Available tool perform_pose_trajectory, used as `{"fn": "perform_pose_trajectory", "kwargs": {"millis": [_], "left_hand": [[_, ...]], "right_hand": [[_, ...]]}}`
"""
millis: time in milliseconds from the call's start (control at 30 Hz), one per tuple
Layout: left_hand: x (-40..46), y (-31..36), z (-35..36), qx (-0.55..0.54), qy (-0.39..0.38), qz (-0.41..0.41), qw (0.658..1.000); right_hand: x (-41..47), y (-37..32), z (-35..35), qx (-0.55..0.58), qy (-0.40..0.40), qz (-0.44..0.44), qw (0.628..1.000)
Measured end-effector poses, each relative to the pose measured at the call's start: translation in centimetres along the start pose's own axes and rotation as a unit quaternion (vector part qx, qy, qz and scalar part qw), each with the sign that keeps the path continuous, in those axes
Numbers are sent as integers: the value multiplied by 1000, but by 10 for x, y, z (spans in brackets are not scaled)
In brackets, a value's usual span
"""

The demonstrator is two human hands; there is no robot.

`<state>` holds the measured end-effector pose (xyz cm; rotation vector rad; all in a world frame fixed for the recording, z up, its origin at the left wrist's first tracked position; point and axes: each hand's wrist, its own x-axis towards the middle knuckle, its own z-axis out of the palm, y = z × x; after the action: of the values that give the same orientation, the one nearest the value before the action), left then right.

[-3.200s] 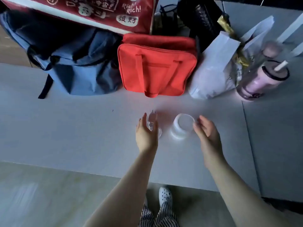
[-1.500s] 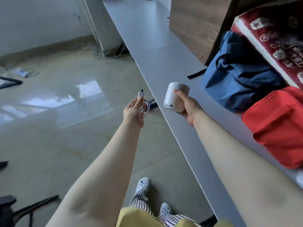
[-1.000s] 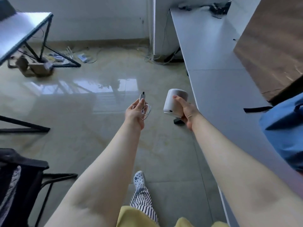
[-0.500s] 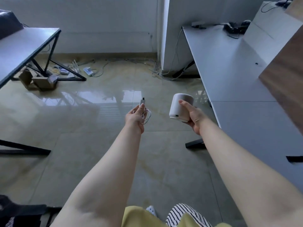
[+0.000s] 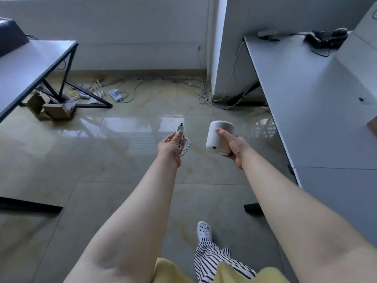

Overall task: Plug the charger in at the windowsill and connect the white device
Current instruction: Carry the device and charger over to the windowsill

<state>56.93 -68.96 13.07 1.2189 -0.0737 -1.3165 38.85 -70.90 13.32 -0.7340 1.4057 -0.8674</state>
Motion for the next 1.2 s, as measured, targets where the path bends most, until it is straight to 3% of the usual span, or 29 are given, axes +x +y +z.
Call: {"fn": "perform_pose_trajectory", "kwargs": {"millis": [567, 1200], "left_hand": [[212, 111, 125, -13, 24, 10, 1000], [526, 285, 238, 37, 15, -1, 999]], "right_hand": [[232, -144, 94, -16, -46, 17, 999], [521, -295, 254, -6, -12, 23, 1000]]}}
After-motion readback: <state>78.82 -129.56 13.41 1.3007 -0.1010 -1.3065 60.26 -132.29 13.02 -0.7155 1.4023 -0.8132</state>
